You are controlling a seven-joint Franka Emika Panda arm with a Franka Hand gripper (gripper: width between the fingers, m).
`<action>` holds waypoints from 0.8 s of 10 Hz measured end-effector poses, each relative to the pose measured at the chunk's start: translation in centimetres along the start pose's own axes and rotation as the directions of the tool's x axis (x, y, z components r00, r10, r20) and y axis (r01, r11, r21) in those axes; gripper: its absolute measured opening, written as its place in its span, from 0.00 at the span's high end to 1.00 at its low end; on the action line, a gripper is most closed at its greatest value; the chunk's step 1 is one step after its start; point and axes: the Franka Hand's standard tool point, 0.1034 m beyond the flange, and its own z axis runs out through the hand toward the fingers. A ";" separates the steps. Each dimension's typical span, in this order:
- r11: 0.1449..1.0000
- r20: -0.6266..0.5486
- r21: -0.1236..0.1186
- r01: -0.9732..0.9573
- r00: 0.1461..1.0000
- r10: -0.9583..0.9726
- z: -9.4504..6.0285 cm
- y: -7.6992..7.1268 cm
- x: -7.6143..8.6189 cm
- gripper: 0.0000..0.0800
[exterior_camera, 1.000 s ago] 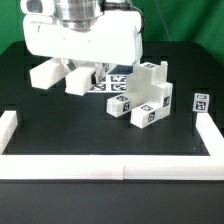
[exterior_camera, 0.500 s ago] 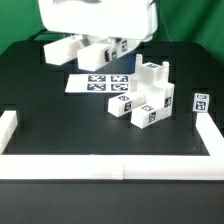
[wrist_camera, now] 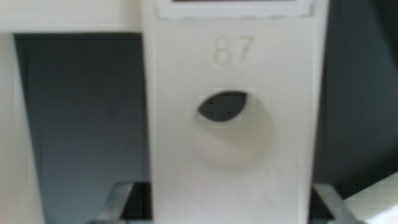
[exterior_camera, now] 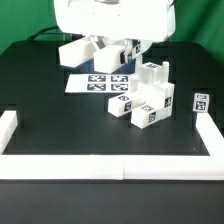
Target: Assemble chair
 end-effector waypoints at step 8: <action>0.969 0.020 -0.001 -0.247 0.969 0.247 -0.8 -2.9 -3.1 0.64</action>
Offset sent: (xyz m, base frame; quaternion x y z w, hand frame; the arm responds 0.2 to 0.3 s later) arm -0.0290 0.0224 0.0145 -0.0386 -0.0231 0.0813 0.9957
